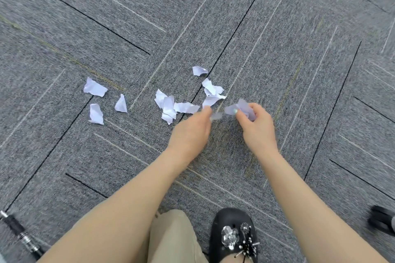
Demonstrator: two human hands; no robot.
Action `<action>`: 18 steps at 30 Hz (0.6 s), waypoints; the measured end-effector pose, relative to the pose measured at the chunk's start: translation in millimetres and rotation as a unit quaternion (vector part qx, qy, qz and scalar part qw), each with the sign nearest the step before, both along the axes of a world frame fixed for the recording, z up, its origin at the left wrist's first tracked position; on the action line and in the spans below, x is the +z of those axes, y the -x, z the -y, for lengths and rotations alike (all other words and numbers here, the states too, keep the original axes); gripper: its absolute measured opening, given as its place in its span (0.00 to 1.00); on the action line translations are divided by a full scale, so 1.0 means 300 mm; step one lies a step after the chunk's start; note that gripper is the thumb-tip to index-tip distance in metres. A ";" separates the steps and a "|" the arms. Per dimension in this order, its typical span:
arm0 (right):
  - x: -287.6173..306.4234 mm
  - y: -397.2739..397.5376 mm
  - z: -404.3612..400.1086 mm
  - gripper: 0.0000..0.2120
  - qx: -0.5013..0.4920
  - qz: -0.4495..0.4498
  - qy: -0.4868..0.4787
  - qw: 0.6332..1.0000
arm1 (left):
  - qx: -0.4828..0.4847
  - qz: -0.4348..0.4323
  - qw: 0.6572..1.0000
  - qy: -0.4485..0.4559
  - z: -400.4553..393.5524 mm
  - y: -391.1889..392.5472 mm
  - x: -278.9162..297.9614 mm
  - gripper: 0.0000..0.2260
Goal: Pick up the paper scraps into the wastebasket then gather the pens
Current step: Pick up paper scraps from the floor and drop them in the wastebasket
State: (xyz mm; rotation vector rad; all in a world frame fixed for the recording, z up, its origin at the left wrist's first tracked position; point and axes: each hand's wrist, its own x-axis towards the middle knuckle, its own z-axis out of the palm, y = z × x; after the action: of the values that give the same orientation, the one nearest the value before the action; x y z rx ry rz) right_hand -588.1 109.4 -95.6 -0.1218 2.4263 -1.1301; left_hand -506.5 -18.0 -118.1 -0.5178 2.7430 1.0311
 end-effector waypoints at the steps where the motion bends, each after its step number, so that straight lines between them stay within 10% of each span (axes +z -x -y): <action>1: 0.005 0.012 0.018 0.04 0.002 -0.001 0.007 1.000 | 0.058 0.006 0.997 -0.055 0.017 -0.006 0.011 0.05; 9: -0.072 0.068 0.157 0.04 0.250 -0.163 -0.146 0.943 | 0.251 0.000 0.948 -0.194 0.117 -0.061 0.084 0.03; 18: -0.094 0.073 0.193 0.04 0.220 -0.217 -0.076 0.948 | 0.296 0.004 0.939 -0.175 0.197 -0.144 0.186 0.03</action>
State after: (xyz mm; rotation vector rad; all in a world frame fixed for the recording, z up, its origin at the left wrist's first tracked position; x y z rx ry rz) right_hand -609.9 51.4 -123.9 -0.8997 2.6510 -0.7673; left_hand -463.4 -77.1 -62.1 -1.3159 2.3433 1.5886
